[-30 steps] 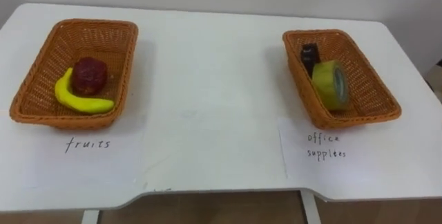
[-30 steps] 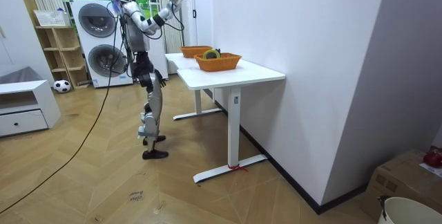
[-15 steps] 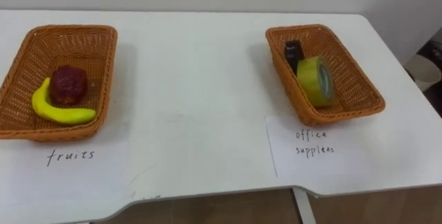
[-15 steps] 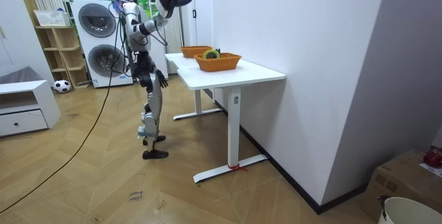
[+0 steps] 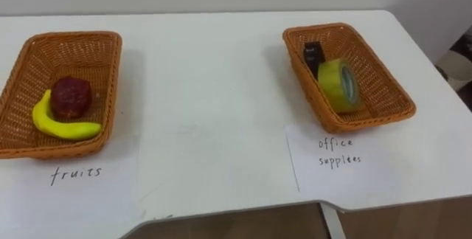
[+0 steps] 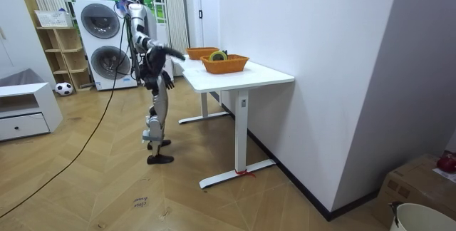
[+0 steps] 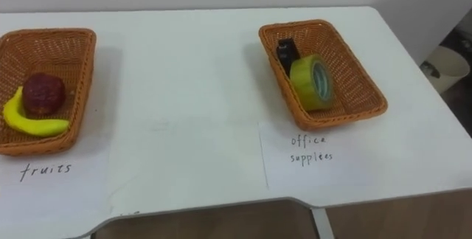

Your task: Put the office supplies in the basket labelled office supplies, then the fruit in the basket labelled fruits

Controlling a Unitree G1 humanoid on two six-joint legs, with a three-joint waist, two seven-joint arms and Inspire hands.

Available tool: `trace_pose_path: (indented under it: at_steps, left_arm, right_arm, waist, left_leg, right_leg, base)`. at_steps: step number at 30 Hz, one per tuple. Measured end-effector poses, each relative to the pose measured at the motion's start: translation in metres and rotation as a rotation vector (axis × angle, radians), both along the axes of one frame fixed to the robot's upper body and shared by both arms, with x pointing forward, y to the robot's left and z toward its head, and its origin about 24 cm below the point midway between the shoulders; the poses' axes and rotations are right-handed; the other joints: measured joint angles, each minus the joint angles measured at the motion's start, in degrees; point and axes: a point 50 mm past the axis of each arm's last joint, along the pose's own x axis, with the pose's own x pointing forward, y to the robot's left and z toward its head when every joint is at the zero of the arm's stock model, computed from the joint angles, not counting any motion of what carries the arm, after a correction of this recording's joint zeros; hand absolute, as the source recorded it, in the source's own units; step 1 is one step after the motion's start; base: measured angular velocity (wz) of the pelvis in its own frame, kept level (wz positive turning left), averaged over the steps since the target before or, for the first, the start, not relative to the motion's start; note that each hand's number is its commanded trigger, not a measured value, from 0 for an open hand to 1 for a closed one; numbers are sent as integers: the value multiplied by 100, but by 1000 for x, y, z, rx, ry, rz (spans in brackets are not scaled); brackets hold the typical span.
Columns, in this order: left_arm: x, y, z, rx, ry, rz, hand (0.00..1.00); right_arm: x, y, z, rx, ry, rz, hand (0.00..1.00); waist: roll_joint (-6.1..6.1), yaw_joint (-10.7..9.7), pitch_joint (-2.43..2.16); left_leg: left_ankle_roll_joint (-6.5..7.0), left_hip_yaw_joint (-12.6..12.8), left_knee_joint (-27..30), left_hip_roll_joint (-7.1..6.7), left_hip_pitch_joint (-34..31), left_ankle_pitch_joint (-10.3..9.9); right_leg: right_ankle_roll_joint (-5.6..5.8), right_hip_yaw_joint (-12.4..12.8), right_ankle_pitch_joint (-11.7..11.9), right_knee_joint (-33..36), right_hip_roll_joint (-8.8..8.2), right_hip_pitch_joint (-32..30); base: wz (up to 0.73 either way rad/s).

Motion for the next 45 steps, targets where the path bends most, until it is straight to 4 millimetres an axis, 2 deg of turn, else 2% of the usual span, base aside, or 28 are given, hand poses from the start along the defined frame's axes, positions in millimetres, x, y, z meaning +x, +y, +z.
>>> trace_pose_path:
  at_steps: [1, 3, 6, 8, 11, 13, 15, 18, 21, 24, 28, 30, 32, 35, 40, 45]
  left_arm:
    - [0, 0, 0, 0, -1, 0, 0]
    - [0, -3, -1, -7, 0, 0, 0]
    - [-1, -4, -1, -11, -1, 2, 0]
    - [-2, -4, -1, -10, -2, 2, 0]
    - [-1, -6, -2, -15, -3, -4, 0]
    - [-1, -8, -3, -20, 5, -10, 0]
    - [1, -13, -4, -31, 0, -37, 0]
    - [2, -20, -6, -45, -13, -45, 0]
    - [1, -25, -7, -55, -21, -41, 0]
    - [3, -28, -7, -64, -34, -43, 0]
    - [4, -29, -8, -66, -31, -42, 0]
    - [2, -29, -9, -69, -21, -41, 0]
    - [-1, -30, -10, -78, -17, -13, 0]
    - [-4, -30, -11, -86, -17, 24, 0]
    - [-7, -33, -12, -89, -16, 47, 0]
    - [-5, -37, -13, -87, -19, 62, 0]
  right_arm:
    - [-4, 2, -7, 21, 18, -10, 0]
    - [-21, 11, -34, 130, 76, -58, 0]
    - [-35, 26, -60, 222, 136, -86, 0]
    - [-41, 35, -70, 258, 160, -90, 0]
    - [-49, 53, -89, 314, 234, -51, 0]
    - [-52, 66, -101, 346, 290, 5, 0]
    - [-60, 82, -115, 391, 366, 83, 0]
    - [-63, 98, -126, 419, 421, 198, 0]
    - [-61, 117, -139, 444, 498, 377, 0]
    - [-54, 136, -147, 478, 502, 556, 0]
    - [-50, 151, -155, 524, 519, 751, 0]
    - [-55, 160, -162, 579, 575, 858, 0]
    - [-56, 167, -166, 616, 592, 928, 0]
    - [-63, 178, -171, 681, 588, 997, 0]
    - [-67, 190, -176, 747, 567, 1053, 0]
    - [-65, 200, -178, 776, 563, 1127, 0]
  waist:
    - [0, 0, 1]
    - [-26, 10, 10]
    - [-30, 26, 12]
    - [-30, 29, 12]
    - [-30, 49, 24]
    - [10, 64, 47]
    - [55, 142, 46]
    - [149, 247, 48]
    - [147, 339, 46]
    - [149, 450, 46]
    - [161, 591, 46]
    - [175, 650, 64]
    - [174, 710, 62]
    - [191, 762, 65]
    - [250, 818, 35]
    - [292, 824, 55]
  left_leg:
    - [0, -1, 1, 0, -2, 0]
    - [-1, -7, 5, -3, 7, 1]
    - [-1, -8, 12, -11, 9, 1]
    - [0, -2, 20, -17, 13, 1]
    - [0, -9, 18, -25, 54, 1]
    - [0, -24, 15, -24, 48, 0]
    - [2, -6, 2, -25, 62, -14]
    - [3, 7, 2, -29, 72, -24]
    - [-1, 8, 2, -16, 84, -26]
    - [-3, 11, 1, -15, 92, -27]
    - [-3, 4, 1, -23, 109, -27]
    - [-6, -33, 3, -30, 163, -30]
    - [-5, -34, 5, -27, 183, -58]
    - [1, -75, 12, -33, 167, -73]
    - [2, -110, 19, -46, 137, -73]
    - [2, -109, 30, -49, 125, -73]
  right_leg:
    - [-2, 4, -8, -1, 1, -2]
    - [0, 10, -31, -2, -1, 9]
    - [1, 35, -34, 1, -5, 12]
    - [3, 55, -35, 4, -9, 18]
    - [14, 81, -45, 3, -11, 17]
    - [16, 87, -54, 2, -11, 7]
    - [17, 100, -54, 9, -10, 5]
    - [19, 109, -55, 21, -14, 5]
    - [18, 108, -56, 0, -2, 28]
    - [18, 107, -56, -4, -3, 31]
    - [18, 106, -56, -6, -12, 50]
    - [22, 84, -59, -13, -19, 125]
    - [26, 69, -83, -8, -20, 139]
    - [30, 7, -92, -9, -28, 140]
    - [31, -41, -92, -9, -37, 144]
    - [31, -52, -92, -15, -39, 146]
  base:
    - [0]
    - [0]
    - [0]
    - [0]
    - [0]
    - [0]
    - [-2]
    - [-3]
    - [0]
    - [0]
    - [0]
    - [5]
    - [0]
    - [3]
    - [5]
    - [0]
